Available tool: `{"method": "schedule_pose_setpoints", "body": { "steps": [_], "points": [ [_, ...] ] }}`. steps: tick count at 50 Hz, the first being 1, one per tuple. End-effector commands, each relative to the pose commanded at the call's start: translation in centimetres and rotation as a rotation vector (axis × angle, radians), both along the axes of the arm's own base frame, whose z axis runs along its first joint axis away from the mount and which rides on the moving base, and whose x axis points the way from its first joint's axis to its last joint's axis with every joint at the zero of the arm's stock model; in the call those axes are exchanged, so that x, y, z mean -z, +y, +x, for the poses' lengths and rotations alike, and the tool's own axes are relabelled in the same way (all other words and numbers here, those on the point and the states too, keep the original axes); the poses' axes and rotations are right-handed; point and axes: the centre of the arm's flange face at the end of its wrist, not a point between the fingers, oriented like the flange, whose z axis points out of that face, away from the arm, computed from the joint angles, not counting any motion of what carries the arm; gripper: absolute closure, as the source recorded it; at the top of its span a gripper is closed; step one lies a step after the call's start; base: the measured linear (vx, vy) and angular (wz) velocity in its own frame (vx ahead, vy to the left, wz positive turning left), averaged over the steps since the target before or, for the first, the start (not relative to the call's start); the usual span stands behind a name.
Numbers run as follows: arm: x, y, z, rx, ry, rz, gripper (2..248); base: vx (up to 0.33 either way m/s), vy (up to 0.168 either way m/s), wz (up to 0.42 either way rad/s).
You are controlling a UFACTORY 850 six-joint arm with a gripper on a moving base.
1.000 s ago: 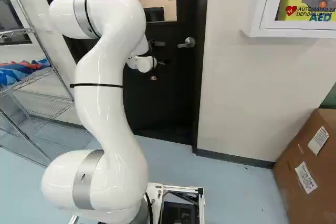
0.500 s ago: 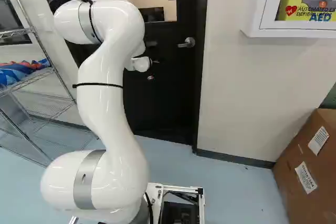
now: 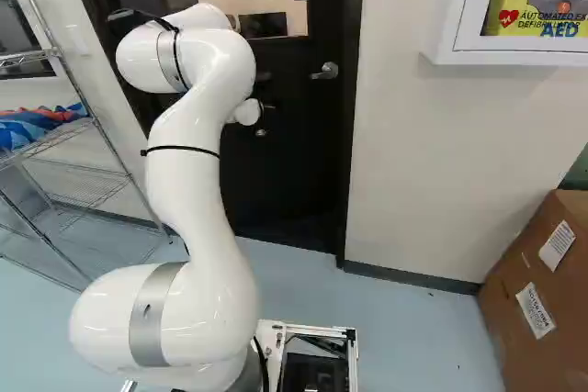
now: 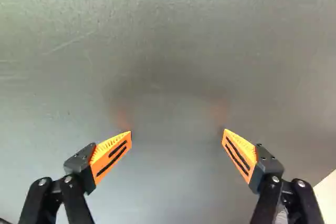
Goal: Open the door and move inside
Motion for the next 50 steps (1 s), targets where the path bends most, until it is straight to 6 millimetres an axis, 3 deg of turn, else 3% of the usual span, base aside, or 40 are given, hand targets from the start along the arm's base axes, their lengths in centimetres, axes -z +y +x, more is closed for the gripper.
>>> {"method": "schedule_pose_setpoints", "body": {
  "steps": [15,50],
  "points": [
    [0.3,1.2,1.1,-0.012,-0.015,0.003,3,0.0,0.0,0.0],
    [-1.2,1.0,-5.3,-0.026,0.053,-0.01,3,0.0,0.0,0.0]
  ]
}}
